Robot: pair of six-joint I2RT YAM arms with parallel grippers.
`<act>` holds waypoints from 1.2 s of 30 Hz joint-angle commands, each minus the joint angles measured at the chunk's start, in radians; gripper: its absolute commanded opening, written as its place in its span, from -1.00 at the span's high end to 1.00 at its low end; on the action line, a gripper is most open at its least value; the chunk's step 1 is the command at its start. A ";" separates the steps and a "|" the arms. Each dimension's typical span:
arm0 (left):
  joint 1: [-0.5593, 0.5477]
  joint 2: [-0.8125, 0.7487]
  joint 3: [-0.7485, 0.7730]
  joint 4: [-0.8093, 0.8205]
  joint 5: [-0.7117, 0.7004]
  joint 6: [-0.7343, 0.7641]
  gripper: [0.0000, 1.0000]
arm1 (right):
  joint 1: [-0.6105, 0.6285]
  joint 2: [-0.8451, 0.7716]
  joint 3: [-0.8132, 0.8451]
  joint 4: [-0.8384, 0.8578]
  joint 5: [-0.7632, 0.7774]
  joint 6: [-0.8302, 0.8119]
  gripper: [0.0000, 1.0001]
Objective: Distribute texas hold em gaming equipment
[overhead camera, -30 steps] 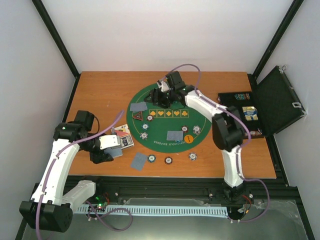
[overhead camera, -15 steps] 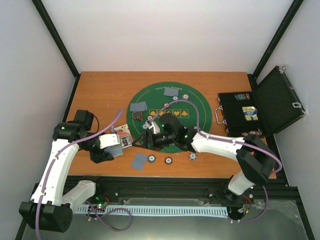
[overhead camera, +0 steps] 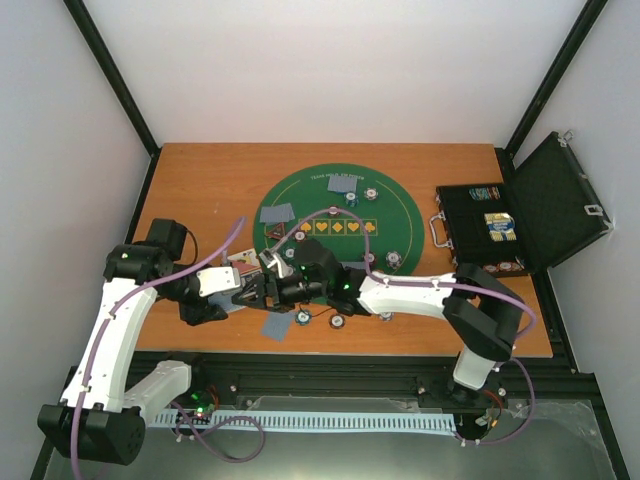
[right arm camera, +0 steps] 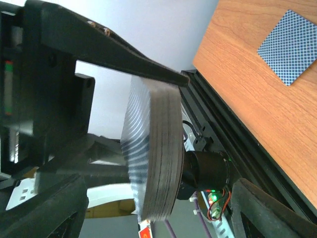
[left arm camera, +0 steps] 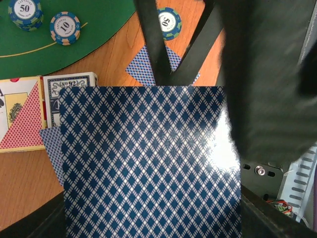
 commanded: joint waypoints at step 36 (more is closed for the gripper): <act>-0.003 -0.013 0.057 -0.025 0.024 0.013 0.98 | -0.065 0.135 -0.004 0.128 -0.026 0.089 -0.17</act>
